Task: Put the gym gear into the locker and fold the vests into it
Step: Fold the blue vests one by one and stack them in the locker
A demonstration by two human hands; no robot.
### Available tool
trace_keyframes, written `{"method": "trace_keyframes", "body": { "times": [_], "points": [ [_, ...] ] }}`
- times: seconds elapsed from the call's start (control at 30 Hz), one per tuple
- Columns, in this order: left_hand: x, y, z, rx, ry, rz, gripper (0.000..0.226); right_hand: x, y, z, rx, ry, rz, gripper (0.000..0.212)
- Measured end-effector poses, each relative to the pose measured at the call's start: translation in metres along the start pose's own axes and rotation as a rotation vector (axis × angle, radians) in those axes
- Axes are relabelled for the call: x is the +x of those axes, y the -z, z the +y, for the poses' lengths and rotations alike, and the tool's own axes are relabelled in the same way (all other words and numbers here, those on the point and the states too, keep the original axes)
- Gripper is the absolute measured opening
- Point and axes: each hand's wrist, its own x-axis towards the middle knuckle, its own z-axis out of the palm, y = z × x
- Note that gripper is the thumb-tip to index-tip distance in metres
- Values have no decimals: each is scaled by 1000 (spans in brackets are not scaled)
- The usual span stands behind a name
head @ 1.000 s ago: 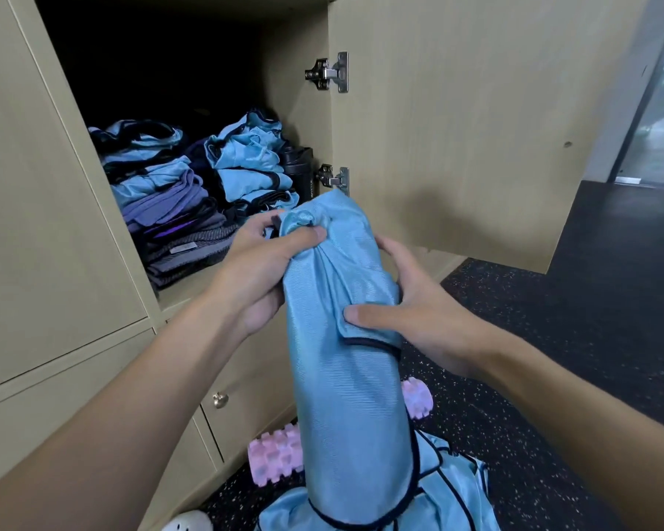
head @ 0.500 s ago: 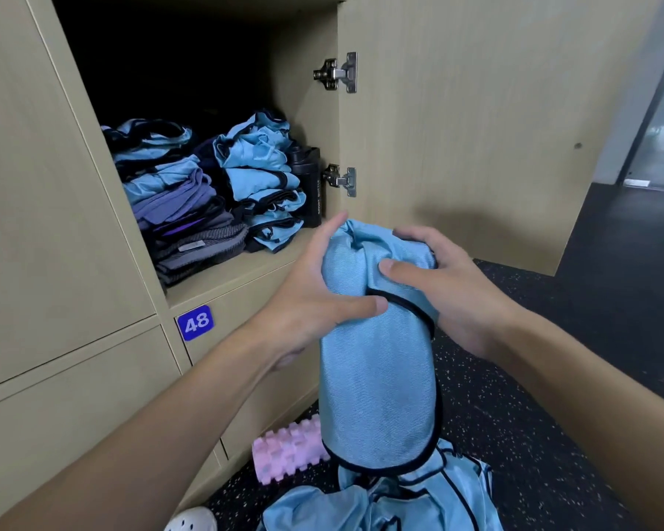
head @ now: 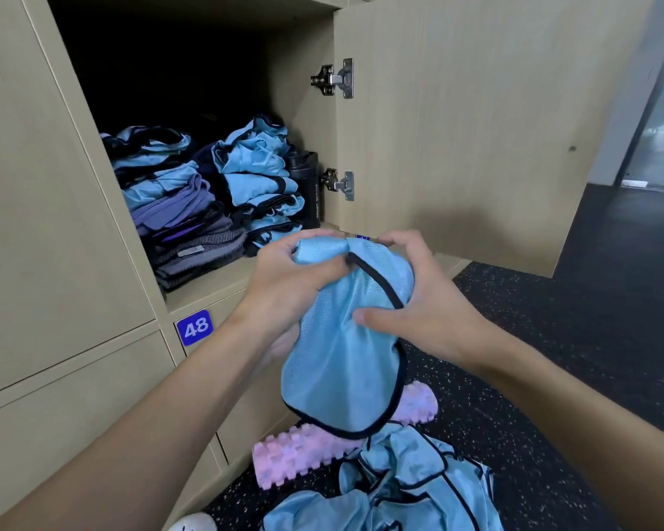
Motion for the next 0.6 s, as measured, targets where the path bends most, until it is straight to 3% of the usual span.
{"method": "trace_keyframes", "body": {
  "times": [0.13,0.23,0.33,0.47,0.53,0.6],
  "points": [
    [4,12,4,388,-194,7,70,6,5,-3,127,-19,105,66],
    [4,24,-1,391,-81,-195,107,8,12,-4,307,-45,162,69],
    [1,22,-9,337,-78,-323,109,7,13,-5,398,-80,176,73],
    [-1,13,-9,177,-97,-214,115,5,10,-4,366,-77,206,89],
    [0,10,-9,113,-120,-127,114,3,8,-7,263,-3,137,104],
    [3,10,-7,34,-115,-54,109,-1,6,-10,144,47,36,105]
  ]
}}
